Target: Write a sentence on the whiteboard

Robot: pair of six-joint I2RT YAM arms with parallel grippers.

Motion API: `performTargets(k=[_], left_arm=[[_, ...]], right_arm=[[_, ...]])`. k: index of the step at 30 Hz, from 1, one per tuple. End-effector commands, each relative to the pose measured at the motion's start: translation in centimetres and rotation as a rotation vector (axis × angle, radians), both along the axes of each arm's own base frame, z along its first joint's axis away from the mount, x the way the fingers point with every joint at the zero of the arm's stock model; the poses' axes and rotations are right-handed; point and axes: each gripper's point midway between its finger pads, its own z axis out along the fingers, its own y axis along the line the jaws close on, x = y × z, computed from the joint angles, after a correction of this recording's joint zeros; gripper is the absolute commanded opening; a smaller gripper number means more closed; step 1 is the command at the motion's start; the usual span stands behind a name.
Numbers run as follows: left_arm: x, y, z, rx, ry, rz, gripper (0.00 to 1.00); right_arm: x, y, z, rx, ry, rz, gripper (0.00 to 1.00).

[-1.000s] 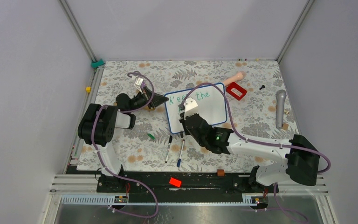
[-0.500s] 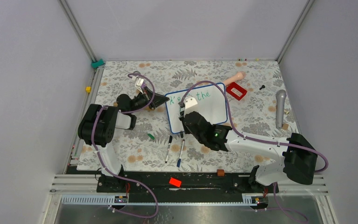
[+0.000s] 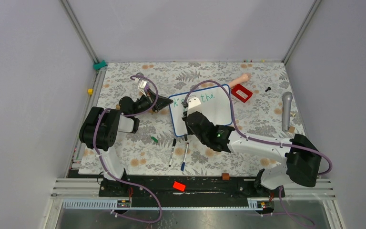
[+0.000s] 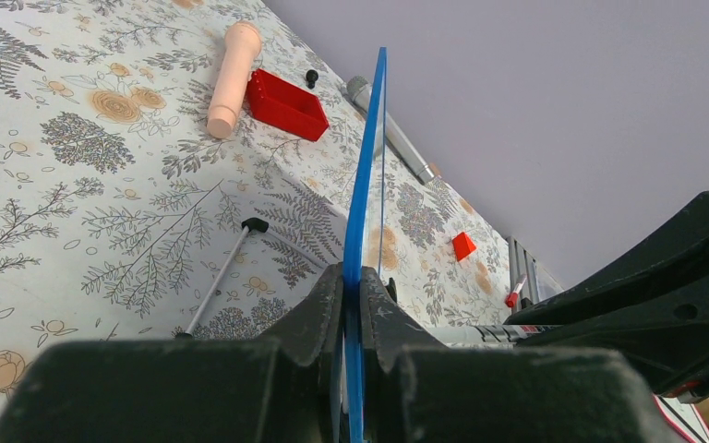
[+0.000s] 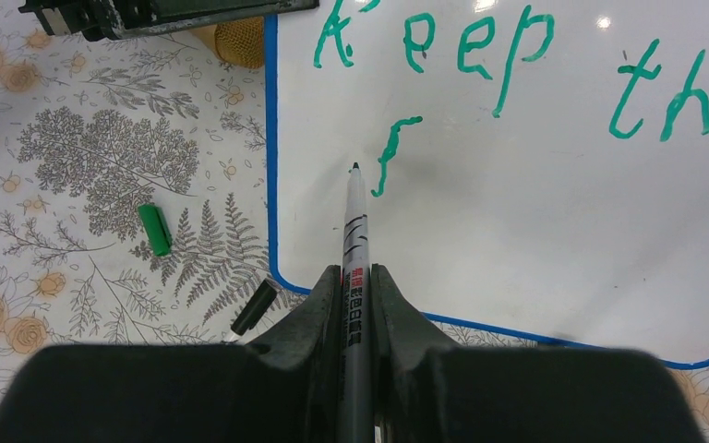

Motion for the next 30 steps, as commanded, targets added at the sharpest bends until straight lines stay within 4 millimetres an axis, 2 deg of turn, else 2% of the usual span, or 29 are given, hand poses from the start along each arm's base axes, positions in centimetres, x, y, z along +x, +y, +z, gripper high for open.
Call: performTargets(k=[1,8,16,30], left_arm=[[-0.28,-0.4,0.78,0.015,-0.091,-0.02,0.0],[-0.19,-0.48,0.78,0.012,-0.086,-0.027,0.0],[-0.16,-0.58,0.69,0.013,-0.082,-0.039,0.0],[-0.22,-0.58,0.74,0.013,-0.085,-0.04,0.0]], right_arm=[[1.3,0.51,1.81,0.027,-0.027,-0.04,0.0],[1.66,0.61,1.6,0.01,-0.024,-0.055,0.0],[1.73,-0.3,1.06,-0.015,-0.006,-0.088,0.0],[1.98,0.68,0.98,-0.023,-0.006,-0.054,0.0]])
